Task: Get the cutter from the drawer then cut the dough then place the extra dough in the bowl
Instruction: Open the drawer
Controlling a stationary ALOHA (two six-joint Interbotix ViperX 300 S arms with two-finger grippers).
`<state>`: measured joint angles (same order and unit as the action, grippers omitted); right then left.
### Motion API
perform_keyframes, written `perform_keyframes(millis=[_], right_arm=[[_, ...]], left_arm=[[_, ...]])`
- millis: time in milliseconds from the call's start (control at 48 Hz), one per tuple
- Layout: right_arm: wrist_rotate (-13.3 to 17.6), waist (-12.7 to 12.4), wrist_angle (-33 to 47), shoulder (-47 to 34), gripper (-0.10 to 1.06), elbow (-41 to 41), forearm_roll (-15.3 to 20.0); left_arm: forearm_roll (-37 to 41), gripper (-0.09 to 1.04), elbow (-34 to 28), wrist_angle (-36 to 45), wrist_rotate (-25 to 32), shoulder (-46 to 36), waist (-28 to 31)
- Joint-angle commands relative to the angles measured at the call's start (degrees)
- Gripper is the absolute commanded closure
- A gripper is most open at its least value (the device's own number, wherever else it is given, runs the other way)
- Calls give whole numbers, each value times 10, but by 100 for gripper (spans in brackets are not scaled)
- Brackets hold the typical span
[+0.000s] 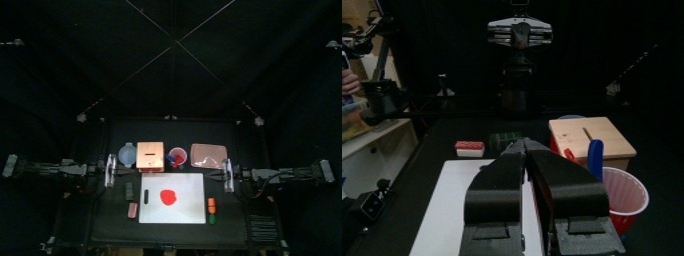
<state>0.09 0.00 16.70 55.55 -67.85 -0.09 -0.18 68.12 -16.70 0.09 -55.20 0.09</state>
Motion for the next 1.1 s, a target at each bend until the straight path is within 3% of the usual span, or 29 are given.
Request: perform_keyframes(millis=[21, 229, 354, 479, 667, 833, 958, 1104], right_arm=[[3, -2, 3, -14, 95, 4, 0], [4, -6, 15, -59, 95, 47, 2], [3, -18, 24, -123, 95, 104, -1], [3, -33, 31, -195, 95, 162, -1], [4, -69, 28, -308, 95, 244, 6], [6, -98, 9, -398, 95, 311, 39], [4, -114, -31, -449, 95, 362, 54], [4, -127, -104, -512, 95, 433, 54]], left_arm=[[-22, 101, 13, -20, -7, 34, 2], [-150, 97, 23, -55, -25, 73, -6], [-213, 89, 20, -58, -26, 99, -17], [-271, 72, 18, -62, -35, 122, -44], [-380, 36, 13, -62, -50, 153, -56], [-434, 7, 11, -62, -53, 181, -55], [-490, -2, 9, -63, -52, 202, -55], [-540, -2, 8, -63, -52, 226, -53]])
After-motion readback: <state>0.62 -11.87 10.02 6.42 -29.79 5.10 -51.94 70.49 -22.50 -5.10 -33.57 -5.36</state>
